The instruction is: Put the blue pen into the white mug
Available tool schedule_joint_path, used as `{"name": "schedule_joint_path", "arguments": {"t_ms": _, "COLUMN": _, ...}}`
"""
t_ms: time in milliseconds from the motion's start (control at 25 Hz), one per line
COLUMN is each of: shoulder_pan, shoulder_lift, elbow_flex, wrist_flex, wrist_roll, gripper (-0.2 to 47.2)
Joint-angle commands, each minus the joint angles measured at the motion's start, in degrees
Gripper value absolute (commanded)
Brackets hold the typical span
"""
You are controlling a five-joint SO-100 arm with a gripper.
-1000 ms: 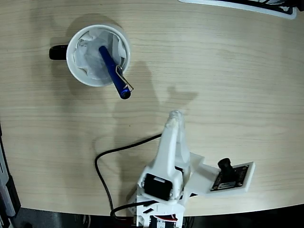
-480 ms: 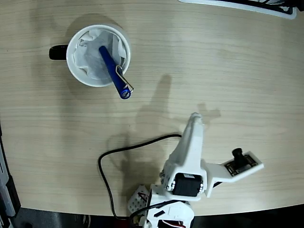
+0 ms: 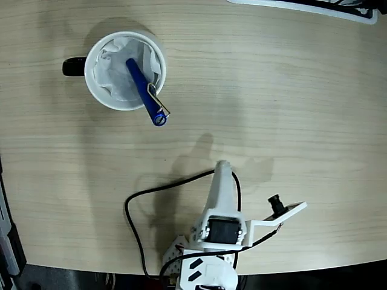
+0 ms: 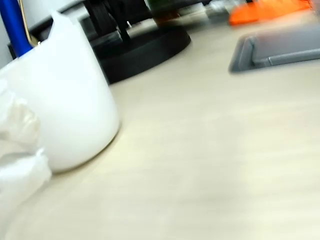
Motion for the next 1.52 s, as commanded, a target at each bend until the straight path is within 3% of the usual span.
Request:
{"name": "schedule_joint_path", "arguments": {"t_ms": 0, "shoulder_pan": -0.88, "shoulder_lift": 4.13, "elbow_flex": -0.35, "wrist_flex": 7.73, "wrist_roll": 0.79, "gripper": -0.1}}
{"name": "schedule_joint_path", "arguments": {"t_ms": 360, "shoulder_pan": -1.58, "shoulder_lift": 7.21, "elbow_flex": -2.55, "wrist_flex": 21.53, "wrist_roll": 0.35, "gripper": -0.1}}
{"name": "schedule_joint_path", "arguments": {"t_ms": 1480, "shoulder_pan": -0.62, "shoulder_lift": 7.21, "elbow_flex": -2.46, "wrist_flex": 21.53, "wrist_roll": 0.44, "gripper": 0.0}}
